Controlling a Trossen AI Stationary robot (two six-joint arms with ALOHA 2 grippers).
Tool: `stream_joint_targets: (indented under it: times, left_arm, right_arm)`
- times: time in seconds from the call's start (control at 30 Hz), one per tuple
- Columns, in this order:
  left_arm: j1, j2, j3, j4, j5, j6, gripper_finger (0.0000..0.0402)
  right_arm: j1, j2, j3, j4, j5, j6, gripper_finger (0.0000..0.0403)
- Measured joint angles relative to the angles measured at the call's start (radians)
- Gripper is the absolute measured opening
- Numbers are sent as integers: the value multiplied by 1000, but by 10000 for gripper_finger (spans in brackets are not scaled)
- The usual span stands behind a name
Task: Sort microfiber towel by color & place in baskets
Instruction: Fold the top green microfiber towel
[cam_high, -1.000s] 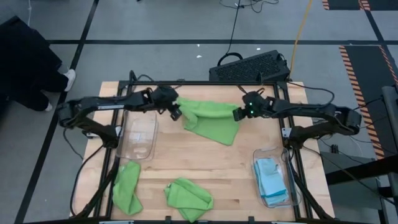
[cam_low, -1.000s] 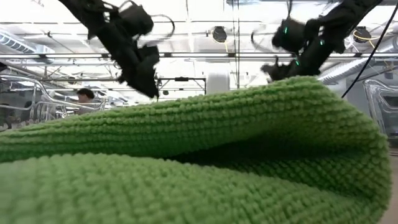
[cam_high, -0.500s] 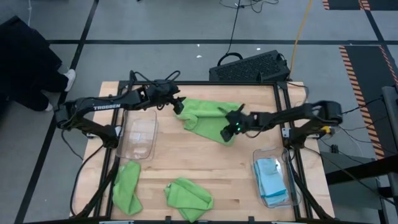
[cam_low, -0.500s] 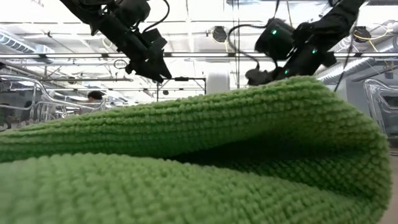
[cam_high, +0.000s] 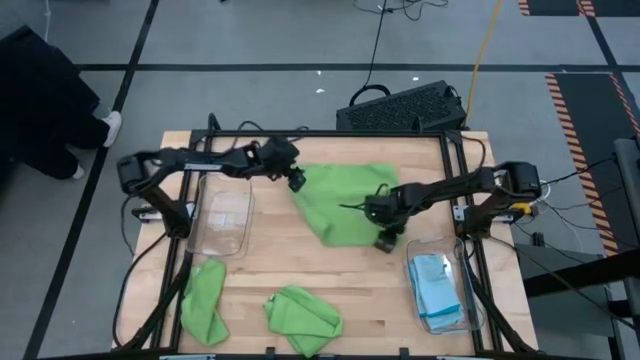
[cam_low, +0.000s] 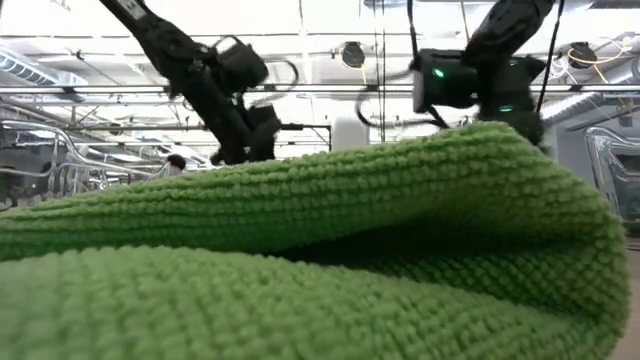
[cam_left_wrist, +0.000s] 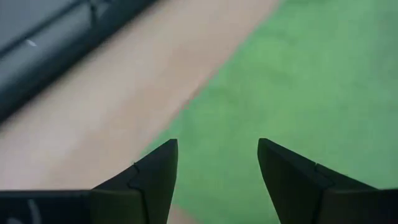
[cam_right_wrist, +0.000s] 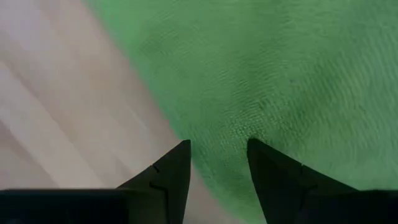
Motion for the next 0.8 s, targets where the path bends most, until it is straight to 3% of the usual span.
stream_joint_targets:
  times: [0.07,0.2,0.43,0.6,0.8]
  left_arm:
    - [-6,43,-1,-5,26,0,223]
    - [-23,115,0,22,43,0,223]
    - [-53,166,0,34,53,-12,223]
    - [-106,85,27,31,194,-69,223]
    - [-232,63,74,75,152,20,223]
  right_arm:
    - [-7,-32,7,-103,-46,-47,153]
    - [-29,-113,22,-91,-125,-92,153]
    - [-53,-156,21,190,30,-25,153]
    - [-55,-153,20,388,41,19,153]
    - [-52,-67,21,452,62,-44,153]
